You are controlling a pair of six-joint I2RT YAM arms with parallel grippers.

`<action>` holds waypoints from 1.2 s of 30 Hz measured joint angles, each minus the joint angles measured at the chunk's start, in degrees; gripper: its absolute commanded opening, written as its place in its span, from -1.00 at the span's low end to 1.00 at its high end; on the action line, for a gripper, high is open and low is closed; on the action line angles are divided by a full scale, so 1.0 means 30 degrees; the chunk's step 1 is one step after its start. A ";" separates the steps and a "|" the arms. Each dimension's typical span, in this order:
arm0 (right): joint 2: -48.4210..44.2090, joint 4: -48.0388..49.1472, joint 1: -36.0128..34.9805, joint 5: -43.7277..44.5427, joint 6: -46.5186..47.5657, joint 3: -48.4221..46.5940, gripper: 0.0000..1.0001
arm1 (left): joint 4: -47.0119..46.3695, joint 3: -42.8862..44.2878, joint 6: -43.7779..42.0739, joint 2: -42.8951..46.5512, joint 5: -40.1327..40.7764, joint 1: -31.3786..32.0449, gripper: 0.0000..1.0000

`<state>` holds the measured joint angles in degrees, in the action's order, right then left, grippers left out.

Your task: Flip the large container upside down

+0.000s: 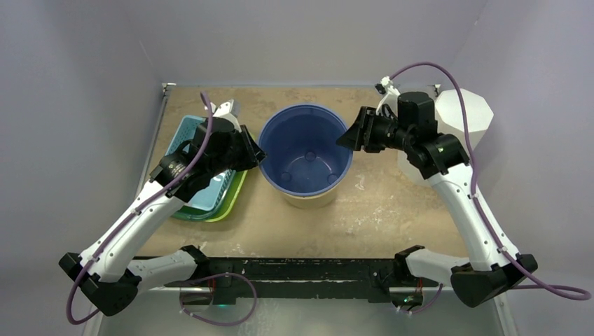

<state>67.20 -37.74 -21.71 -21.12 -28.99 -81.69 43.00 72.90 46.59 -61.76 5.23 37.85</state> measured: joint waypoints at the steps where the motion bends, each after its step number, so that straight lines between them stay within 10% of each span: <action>1: -0.0015 0.0080 0.0000 -0.0204 0.0007 0.0117 0.09 | 0.0000 0.0000 0.0102 0.0000 0.0036 -0.0080 -1.00; 16: -0.0015 0.1617 0.0080 -0.0546 -0.0481 0.2827 0.21 | -0.3031 -0.0692 0.1537 0.0576 -0.0678 -0.0896 -1.00; 24: -0.0087 0.3184 0.0670 -0.1377 -0.1428 0.4291 -1.00 | -0.5727 -0.2280 0.2455 0.1428 -0.1064 -0.1392 -1.00; 36: -0.0284 0.4051 0.0794 -0.0634 -0.2696 0.4503 -1.00 | -0.2805 0.0036 -0.0517 -0.0634 -0.1005 -0.1435 -0.40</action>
<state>66.35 -25.58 -19.33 -23.03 -37.08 -68.18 34.59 73.01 45.04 -63.66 2.22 33.54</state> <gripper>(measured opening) 0.046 0.264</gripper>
